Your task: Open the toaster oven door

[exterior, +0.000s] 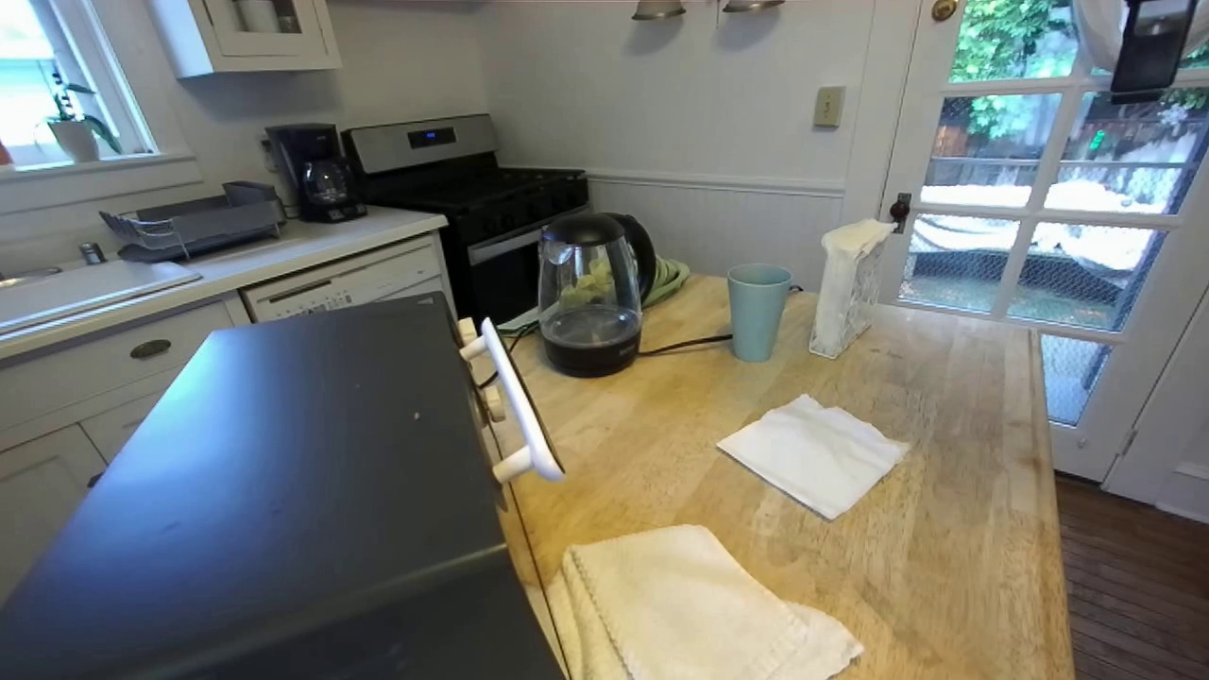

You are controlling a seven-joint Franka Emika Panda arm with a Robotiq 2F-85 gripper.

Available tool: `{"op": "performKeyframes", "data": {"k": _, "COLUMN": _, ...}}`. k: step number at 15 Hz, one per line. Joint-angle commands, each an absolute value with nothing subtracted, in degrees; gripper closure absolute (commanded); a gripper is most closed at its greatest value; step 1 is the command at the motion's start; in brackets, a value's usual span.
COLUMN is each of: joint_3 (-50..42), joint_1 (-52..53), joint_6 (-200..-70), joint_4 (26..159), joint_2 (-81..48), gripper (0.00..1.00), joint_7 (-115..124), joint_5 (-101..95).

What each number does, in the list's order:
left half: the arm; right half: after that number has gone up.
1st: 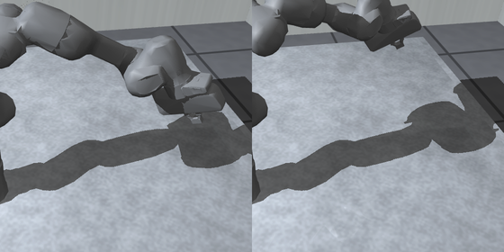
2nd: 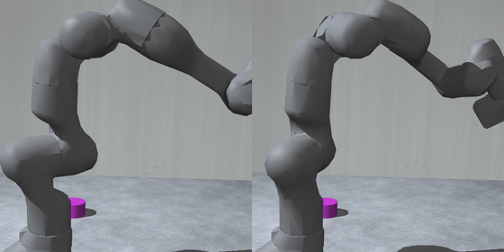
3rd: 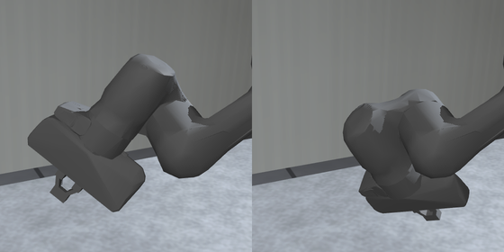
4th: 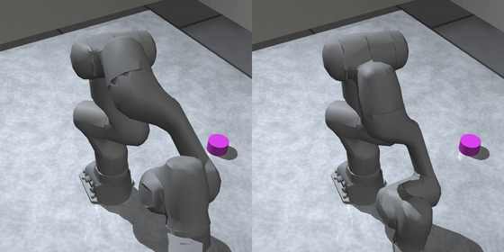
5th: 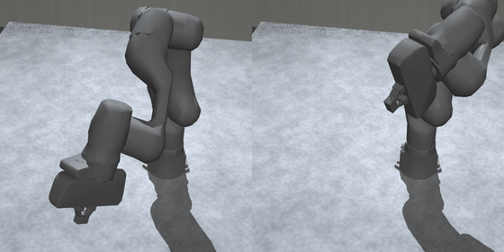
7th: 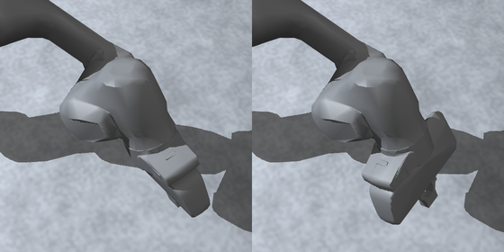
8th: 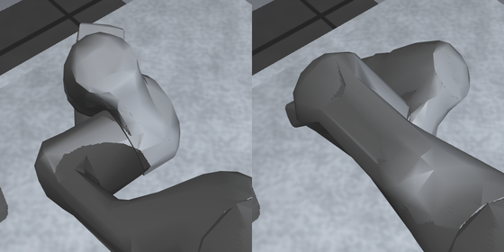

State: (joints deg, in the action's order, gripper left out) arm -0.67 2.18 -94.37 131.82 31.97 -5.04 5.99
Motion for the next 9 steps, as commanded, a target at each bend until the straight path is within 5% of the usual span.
{"op": "performKeyframes", "data": {"k": 1, "joint_3": 3.05, "joint_1": 3.64, "joint_6": -93.41, "joint_4": 128.20, "joint_2": 27.38, "gripper": 0.00, "joint_7": 5.56, "joint_5": 14.15}}
{"op": "performKeyframes", "data": {"k": 9, "joint_3": 10.32, "joint_1": 5.80, "joint_6": -106.96, "joint_4": 126.04, "joint_2": 15.21, "gripper": 0.00, "joint_7": 18.31, "joint_5": 24.88}}
